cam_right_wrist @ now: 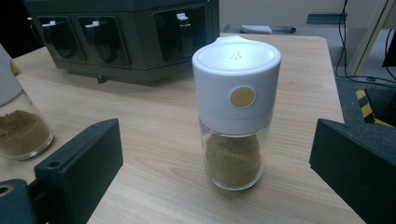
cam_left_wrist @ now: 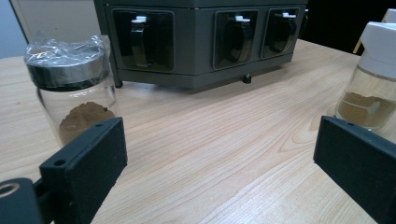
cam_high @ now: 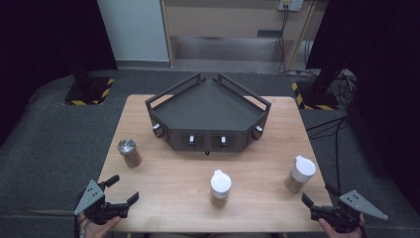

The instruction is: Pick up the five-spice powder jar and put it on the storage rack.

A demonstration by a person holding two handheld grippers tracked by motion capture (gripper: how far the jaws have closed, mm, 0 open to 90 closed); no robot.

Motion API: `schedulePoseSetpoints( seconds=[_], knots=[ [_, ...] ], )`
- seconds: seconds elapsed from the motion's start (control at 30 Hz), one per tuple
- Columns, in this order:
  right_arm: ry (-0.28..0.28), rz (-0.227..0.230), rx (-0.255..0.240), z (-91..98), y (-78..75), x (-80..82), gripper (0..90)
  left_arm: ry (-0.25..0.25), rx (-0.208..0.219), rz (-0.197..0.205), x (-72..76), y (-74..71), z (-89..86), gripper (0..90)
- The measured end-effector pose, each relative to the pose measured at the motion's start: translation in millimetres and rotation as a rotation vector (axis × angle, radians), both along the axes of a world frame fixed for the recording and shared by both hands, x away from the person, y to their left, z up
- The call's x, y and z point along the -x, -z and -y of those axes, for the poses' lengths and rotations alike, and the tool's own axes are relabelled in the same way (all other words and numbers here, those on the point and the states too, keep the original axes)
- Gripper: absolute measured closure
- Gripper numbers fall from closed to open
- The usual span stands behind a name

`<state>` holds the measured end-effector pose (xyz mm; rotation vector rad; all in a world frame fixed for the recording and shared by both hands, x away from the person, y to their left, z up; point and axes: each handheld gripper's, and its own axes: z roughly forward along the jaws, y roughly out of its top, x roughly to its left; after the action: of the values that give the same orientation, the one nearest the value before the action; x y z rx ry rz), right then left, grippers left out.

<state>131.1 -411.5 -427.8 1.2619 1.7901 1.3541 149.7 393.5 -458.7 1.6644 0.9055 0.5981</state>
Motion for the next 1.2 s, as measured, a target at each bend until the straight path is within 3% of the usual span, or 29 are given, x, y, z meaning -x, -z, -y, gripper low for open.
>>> schedulePoseSetpoints(
  seconds=[0.47, 0.8, 0.97, 1.2],
  knots=[
    [-0.001, 0.004, -0.01, 1.5, 1.0, 0.2, 2.7, 0.017, -0.006, -0.01, -2.5, -0.9, 0.6, 1.7],
    [-0.004, 0.006, 0.002, -1.2, -0.7, 1.5, 2.5, 0.035, -0.028, -0.025, -5.0, -5.3, 5.1, 1.5],
    [0.012, 0.014, 0.012, -3.1, -1.5, 4.2, 2.5, 0.049, -0.018, -0.028, -6.8, -7.0, 6.6, 2.0],
    [0.02, 0.015, 0.005, -2.1, -0.3, 5.9, 2.1, 0.075, -0.034, -0.035, -11.1, -18.4, 10.4, 2.2]
  ],
)
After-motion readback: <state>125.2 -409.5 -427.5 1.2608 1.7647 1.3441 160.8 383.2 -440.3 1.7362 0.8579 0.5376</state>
